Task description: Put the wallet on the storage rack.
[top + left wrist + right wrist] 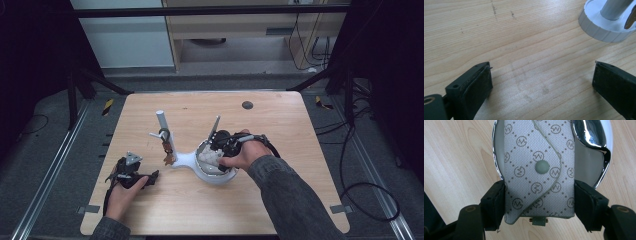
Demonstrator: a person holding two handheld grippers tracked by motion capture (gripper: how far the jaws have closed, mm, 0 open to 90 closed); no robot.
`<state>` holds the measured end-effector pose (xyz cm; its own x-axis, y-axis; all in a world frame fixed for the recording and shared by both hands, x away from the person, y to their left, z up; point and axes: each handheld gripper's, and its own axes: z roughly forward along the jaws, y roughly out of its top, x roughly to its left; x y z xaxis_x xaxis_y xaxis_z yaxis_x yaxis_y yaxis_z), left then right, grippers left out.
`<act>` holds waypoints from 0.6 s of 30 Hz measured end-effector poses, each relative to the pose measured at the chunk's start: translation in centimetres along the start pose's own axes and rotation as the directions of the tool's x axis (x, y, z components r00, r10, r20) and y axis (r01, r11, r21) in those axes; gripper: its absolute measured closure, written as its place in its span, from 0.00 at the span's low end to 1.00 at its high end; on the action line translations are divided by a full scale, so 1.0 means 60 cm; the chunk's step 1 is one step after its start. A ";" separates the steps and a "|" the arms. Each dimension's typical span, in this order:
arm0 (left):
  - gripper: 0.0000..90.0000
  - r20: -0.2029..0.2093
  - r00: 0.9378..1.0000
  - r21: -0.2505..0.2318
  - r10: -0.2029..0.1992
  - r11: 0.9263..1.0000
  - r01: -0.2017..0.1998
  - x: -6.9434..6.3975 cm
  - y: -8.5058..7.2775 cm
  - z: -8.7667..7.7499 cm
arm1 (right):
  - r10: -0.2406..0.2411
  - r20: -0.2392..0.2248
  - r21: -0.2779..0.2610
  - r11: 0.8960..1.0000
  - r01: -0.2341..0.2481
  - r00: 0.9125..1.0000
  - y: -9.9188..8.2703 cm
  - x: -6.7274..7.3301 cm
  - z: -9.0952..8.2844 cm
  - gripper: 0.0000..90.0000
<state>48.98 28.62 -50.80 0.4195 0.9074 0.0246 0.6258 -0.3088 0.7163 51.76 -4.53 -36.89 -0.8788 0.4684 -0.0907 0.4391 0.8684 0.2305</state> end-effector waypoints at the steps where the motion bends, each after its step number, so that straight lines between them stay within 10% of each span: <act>1: 0.02 0.001 1.000 0.001 0.000 1.000 0.000 0.000 0.000 0.000 | -0.004 0.002 0.002 1.000 0.004 1.000 0.001 0.000 0.001 0.35; 18: 0.02 0.001 1.000 0.000 0.001 1.000 -0.001 0.000 0.000 0.000 | -0.002 0.013 0.001 1.000 0.002 1.000 0.008 -0.005 0.011 0.35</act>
<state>48.99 28.62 -50.80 0.4209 0.9068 0.0246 0.6254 -0.3097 0.7162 52.34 -4.14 -37.40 -0.8773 0.4684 -0.1043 0.4370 0.8696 0.2297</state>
